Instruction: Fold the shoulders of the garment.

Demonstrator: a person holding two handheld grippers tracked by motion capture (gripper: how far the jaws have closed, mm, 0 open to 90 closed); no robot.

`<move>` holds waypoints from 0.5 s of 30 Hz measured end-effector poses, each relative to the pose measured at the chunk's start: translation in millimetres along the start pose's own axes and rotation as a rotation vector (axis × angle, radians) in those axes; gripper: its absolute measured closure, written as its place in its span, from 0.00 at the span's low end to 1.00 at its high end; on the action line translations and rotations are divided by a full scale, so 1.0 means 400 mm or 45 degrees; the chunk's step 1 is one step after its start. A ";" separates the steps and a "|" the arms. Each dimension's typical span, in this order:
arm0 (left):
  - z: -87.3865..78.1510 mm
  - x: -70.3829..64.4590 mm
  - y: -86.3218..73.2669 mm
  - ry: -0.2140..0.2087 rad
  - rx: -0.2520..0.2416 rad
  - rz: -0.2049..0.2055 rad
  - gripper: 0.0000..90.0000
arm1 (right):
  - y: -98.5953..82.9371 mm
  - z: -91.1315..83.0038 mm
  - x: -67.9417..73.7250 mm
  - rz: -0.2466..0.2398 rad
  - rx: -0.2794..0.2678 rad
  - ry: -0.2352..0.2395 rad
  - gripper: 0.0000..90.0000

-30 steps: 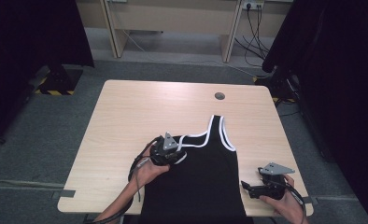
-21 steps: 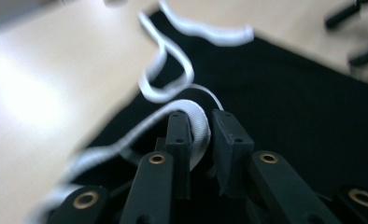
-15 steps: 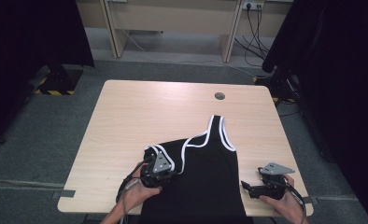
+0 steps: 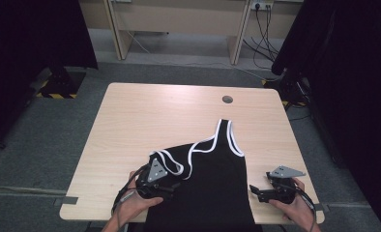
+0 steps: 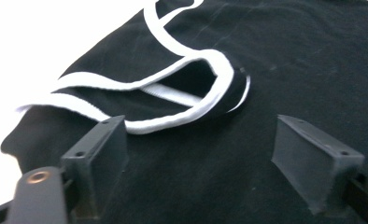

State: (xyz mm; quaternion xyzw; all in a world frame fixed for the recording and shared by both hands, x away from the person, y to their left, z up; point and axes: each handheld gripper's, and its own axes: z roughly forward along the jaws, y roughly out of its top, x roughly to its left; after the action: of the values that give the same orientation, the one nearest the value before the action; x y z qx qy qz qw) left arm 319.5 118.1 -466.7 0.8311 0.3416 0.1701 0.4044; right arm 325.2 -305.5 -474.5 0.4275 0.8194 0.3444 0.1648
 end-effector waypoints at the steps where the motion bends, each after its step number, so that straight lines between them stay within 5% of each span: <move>1: 0.002 0.005 -0.004 0.003 0.005 -0.012 0.17 | 0.006 0.000 0.000 0.004 -0.008 0.001 0.15; 9: 0.016 0.024 -0.037 0.045 0.085 -0.009 0.11 | 0.064 0.031 0.006 -0.014 -0.041 0.018 0.16; 15: 0.014 0.033 -0.045 0.029 0.092 -0.043 0.09 | 0.087 0.076 0.011 -0.024 0.028 0.026 0.16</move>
State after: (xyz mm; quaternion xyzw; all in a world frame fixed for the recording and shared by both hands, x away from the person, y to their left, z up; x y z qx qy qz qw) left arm 324.0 132.2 -484.4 0.8373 0.3662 0.1602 0.3731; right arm 360.4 -275.3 -471.6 0.4180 0.8287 0.3383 0.1551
